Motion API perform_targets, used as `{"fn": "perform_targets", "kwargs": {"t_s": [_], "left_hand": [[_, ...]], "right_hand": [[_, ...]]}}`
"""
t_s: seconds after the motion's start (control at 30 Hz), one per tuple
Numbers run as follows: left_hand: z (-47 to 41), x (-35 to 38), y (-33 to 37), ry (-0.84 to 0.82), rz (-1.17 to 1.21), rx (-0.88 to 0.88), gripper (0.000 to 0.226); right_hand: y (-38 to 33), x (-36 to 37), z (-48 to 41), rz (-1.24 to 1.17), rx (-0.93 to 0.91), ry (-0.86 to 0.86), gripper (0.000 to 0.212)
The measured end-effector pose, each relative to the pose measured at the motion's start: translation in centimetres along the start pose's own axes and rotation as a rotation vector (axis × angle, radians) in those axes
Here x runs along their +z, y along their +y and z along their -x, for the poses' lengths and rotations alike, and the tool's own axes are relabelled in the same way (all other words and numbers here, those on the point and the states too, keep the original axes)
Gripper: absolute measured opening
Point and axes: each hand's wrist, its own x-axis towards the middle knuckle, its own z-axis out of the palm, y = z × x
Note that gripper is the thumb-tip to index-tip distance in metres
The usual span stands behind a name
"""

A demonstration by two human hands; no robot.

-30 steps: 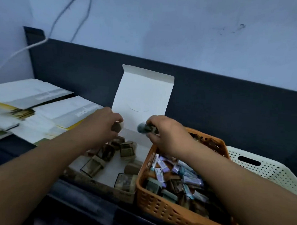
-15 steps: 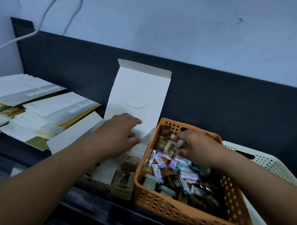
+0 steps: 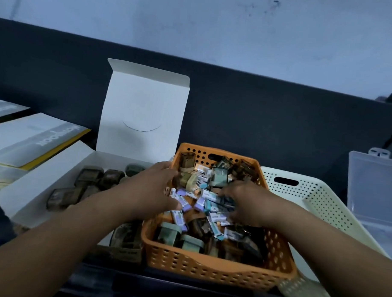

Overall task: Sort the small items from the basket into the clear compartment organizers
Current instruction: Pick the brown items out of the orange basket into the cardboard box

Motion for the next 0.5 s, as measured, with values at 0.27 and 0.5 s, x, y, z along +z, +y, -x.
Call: {"fn": "perform_targets", "kwargs": {"t_s": [0.27, 0.5], "left_hand": [[0.1, 0.2, -0.3, -0.002, 0.045, -0.037, 0.081], [0.1, 0.2, -0.1, -0.001, 0.059, -0.044, 0.077]], "right_hand": [[0.0, -0.8, -1.0, -0.177, 0.021, -0.018, 0.050], [-1.3, -0.8, -2.0, -0.147, -0.089, -0.076, 0.070]]}}
